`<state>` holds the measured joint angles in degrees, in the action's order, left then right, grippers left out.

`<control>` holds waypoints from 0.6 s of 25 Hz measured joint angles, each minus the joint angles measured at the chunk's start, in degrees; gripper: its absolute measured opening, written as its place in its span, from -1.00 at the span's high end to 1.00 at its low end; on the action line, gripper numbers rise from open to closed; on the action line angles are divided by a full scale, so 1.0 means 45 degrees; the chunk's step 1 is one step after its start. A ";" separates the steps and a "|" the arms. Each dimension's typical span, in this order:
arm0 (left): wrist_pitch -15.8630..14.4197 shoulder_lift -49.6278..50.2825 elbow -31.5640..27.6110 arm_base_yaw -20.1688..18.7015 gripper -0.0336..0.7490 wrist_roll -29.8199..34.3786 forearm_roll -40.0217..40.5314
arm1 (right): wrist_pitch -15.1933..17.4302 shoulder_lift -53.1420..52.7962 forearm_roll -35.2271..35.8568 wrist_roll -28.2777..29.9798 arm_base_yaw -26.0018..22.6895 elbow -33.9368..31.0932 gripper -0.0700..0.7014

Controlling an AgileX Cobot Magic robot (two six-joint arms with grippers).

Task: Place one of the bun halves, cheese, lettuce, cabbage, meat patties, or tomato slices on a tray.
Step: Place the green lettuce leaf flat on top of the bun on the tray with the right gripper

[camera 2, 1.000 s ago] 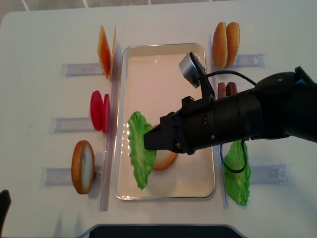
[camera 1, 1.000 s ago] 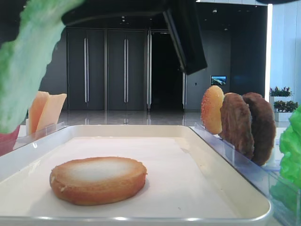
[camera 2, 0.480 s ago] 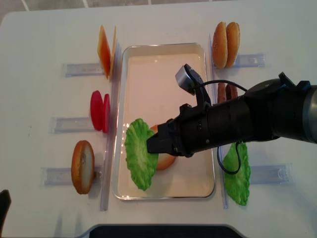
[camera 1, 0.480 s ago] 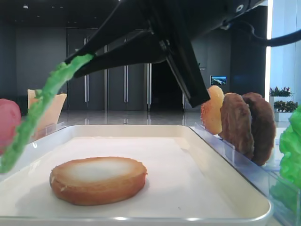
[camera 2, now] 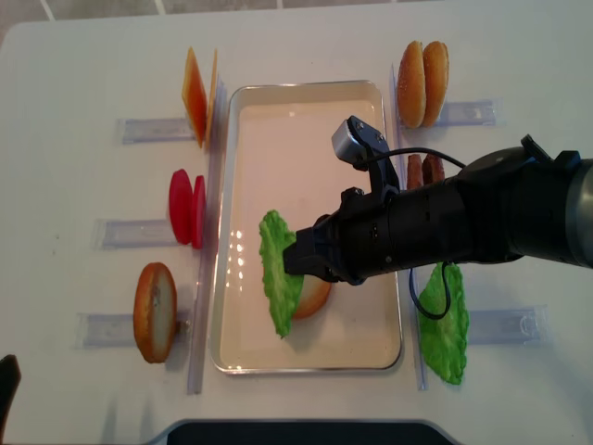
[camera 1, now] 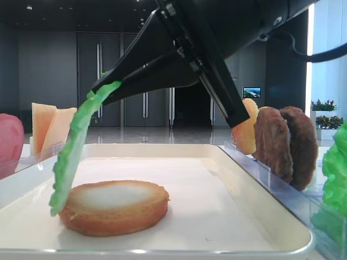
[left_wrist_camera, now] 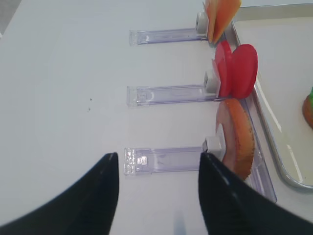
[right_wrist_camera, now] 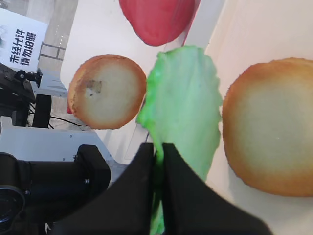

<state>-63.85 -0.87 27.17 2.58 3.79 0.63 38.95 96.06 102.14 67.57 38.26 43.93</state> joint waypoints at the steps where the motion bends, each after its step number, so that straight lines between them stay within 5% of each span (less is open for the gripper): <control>1: 0.0000 0.0000 0.0000 0.0000 -0.11 0.0000 0.0000 | -0.0040 0.0000 0.0000 0.0000 0.0000 0.0000 0.72; 15: 0.0000 0.0000 0.0000 0.0000 -0.11 0.0000 0.0000 | -0.0739 0.0000 0.0024 0.0278 0.0000 0.0000 0.72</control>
<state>-63.85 -0.87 27.17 2.58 3.79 0.63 35.63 96.06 102.25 68.83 38.26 43.93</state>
